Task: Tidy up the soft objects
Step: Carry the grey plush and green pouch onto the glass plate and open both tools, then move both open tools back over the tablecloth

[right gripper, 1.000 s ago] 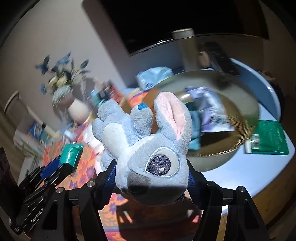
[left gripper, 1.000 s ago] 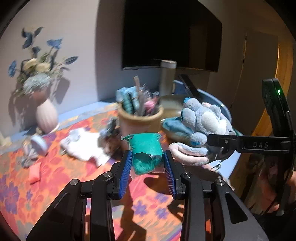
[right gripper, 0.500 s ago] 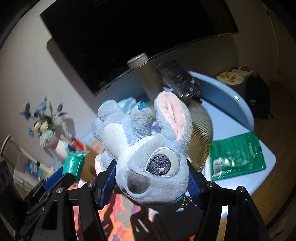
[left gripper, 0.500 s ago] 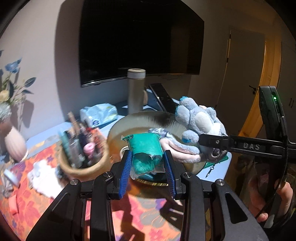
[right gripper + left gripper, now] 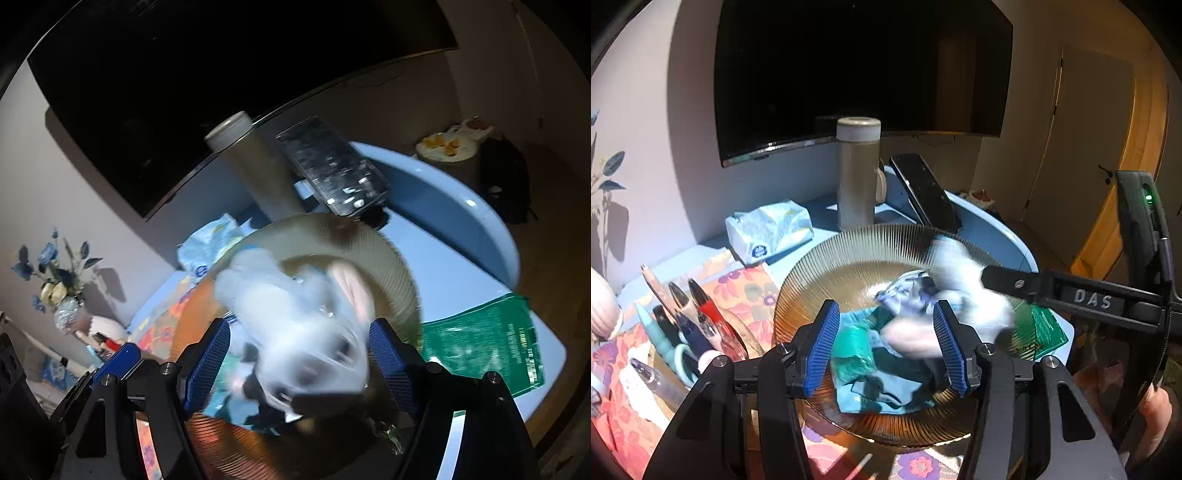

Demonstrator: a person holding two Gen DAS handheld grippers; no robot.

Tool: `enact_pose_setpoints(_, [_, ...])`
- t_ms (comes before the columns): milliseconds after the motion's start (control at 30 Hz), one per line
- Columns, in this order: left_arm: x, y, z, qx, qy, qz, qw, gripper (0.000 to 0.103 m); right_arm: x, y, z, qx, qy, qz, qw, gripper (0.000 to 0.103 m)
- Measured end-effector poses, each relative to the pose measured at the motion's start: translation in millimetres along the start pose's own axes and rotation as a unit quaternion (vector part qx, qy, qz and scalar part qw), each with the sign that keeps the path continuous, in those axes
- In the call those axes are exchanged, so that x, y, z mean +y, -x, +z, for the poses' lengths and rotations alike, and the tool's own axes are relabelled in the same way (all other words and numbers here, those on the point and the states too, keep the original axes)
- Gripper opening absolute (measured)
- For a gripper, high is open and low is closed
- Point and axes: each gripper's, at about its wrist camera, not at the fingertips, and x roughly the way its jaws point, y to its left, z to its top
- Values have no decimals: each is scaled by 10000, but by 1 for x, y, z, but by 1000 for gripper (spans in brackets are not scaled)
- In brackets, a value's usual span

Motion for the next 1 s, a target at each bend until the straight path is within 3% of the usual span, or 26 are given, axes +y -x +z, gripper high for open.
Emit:
enact_pose_setpoints(133, [0, 1, -4, 27, 15, -113, 9999, 52, -3, 11, -7, -100, 141, -248, 9995, 76])
enact_pose_setpoints(333, [-6, 22, -11, -48, -79, -75, 9999, 54, 11, 29, -20, -168, 337, -174, 9991, 76])
enact_pose_setpoints(433, [-1, 37, -17, -136, 29, -46, 9999, 66, 22, 35, -28, -157, 530, -102, 9984, 76])
enact_pose_setpoints(600, [15, 67, -34, -261, 145, 158, 9994, 67, 46, 31, -47, 40, 743, 82, 9972, 78])
enact_pose_setpoints(733, [41, 93, -52, -329, 339, 409, 9980, 67, 65, 21, -63, 293, 713, 372, 9963, 78])
enact_pose_setpoints(1000, [116, 137, -89, -442, 1055, 902, 9893, 67, 127, 8, -95, 524, 1288, 545, 9888, 78])
